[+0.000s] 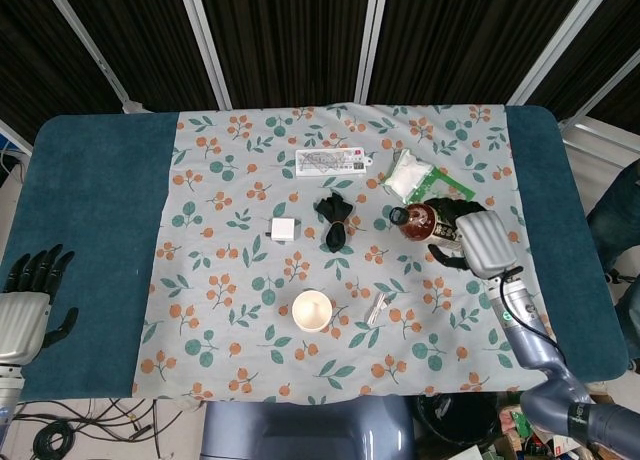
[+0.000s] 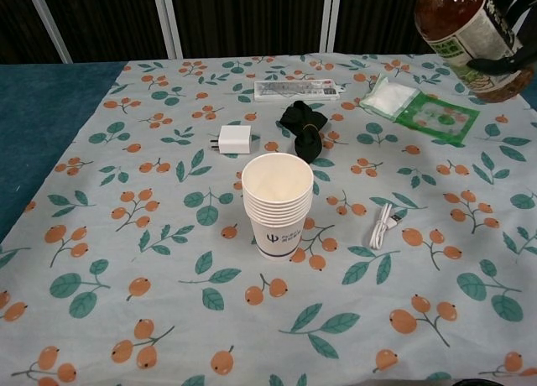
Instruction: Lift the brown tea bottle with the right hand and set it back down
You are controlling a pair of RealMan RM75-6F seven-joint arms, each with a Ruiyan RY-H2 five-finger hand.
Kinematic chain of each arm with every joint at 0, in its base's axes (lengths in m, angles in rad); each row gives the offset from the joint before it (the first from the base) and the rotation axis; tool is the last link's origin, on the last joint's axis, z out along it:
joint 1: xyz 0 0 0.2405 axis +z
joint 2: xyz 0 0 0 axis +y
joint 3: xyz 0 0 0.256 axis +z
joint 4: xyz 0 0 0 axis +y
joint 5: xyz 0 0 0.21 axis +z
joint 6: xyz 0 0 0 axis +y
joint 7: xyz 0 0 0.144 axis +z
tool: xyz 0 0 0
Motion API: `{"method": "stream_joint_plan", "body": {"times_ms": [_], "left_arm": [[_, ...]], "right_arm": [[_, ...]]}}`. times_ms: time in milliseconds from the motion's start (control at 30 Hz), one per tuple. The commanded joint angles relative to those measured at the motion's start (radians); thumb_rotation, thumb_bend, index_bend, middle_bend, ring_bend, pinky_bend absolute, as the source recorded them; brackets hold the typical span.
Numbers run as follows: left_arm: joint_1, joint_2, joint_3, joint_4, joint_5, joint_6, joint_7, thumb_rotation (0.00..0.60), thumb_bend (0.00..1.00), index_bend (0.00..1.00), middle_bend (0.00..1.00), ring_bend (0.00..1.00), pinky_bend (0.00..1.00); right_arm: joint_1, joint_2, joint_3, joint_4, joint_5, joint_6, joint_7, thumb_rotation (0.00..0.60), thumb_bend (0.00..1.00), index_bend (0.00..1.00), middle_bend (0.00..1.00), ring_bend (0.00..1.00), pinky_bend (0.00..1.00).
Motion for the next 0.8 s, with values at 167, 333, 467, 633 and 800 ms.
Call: {"method": "stream_joint_plan", "body": {"times_ms": [167, 333, 467, 633, 800], "left_arm": [[0.0, 0.001, 0.0, -0.001, -0.001, 0.0, -0.003, 0.6, 0.38, 0.0, 0.0, 0.0, 0.0], [0.0, 0.002, 0.0, -0.001, -0.001, 0.0, -0.004, 0.6, 0.38, 0.0, 0.0, 0.0, 0.0], [0.001, 0.003, 0.0, -0.001, 0.0, 0.0, -0.005, 0.6, 0.38, 0.0, 0.0, 0.0, 0.0], [0.001, 0.004, 0.0, -0.002, 0.002, 0.002, -0.007, 0.6, 0.38, 0.0, 0.0, 0.0, 0.0], [0.001, 0.004, 0.001, -0.002, 0.003, 0.001, -0.008, 0.6, 0.38, 0.0, 0.0, 0.0, 0.0]], "right_arm": [[0.045, 0.037, -0.043, -0.035, -0.115, 0.114, -0.612, 0.6, 0.33, 0.49, 0.42, 0.44, 0.45], [0.039, 0.026, -0.036, -0.138, -0.081, 0.122, -0.547, 0.6, 0.3, 0.49, 0.42, 0.44, 0.43], [0.031, 0.033, -0.005, -0.26, -0.018, 0.105, -0.26, 0.6, 0.3, 0.49, 0.43, 0.44, 0.43], [0.009, 0.065, 0.065, -0.406, 0.07, 0.08, 0.219, 0.6, 0.31, 0.49, 0.43, 0.44, 0.42], [-0.025, 0.158, 0.136, -0.505, 0.124, -0.011, 0.729, 0.6, 0.32, 0.49, 0.43, 0.45, 0.42]]}}
